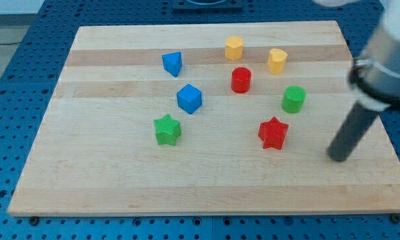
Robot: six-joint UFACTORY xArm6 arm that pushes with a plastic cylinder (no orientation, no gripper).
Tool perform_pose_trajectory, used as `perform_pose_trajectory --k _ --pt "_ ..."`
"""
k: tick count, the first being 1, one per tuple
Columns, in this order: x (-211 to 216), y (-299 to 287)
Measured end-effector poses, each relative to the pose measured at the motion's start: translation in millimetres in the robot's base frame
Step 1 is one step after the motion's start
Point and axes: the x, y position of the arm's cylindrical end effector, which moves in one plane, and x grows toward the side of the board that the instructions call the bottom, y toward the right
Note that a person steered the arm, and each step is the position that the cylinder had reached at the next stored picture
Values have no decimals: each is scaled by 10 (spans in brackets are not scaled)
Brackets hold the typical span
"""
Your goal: Push the green star into the blue cube
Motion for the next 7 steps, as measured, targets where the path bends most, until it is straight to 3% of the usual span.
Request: perform_pose_trajectory --k 2,4,6,7 --pt "-5 -1227" --pt "-286 -2470" --pt "-533 -3130" --pt "-681 -3109"
